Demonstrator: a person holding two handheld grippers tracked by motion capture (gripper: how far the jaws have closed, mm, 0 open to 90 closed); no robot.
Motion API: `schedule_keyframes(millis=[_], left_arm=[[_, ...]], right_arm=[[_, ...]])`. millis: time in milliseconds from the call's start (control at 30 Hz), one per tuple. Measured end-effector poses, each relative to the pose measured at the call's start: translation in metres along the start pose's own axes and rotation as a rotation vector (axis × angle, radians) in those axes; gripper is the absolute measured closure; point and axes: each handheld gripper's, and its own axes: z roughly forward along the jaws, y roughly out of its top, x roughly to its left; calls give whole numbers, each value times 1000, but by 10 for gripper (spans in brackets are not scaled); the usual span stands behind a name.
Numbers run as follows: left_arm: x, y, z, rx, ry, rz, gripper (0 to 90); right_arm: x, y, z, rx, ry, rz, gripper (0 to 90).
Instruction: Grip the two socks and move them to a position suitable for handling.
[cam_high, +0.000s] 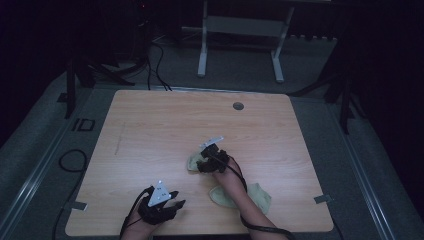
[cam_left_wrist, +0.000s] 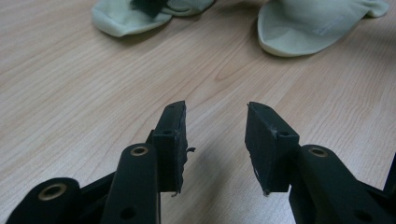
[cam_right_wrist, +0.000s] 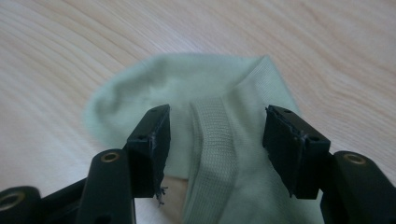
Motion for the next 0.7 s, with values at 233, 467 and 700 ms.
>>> schedule_keyframes(millis=[233, 467, 700], left_arm=[[-3, 1, 1, -3, -2, -4, 512], [-3, 0, 3, 4, -3, -5, 512], [-4, 1, 4, 0, -7, -8, 513]], right_arm=[[2, -2, -1, -21, -31, -37, 781], [-9, -3, -15, -52, -98, 7, 819], [-40, -11, -56, -87, -135, 80, 818]])
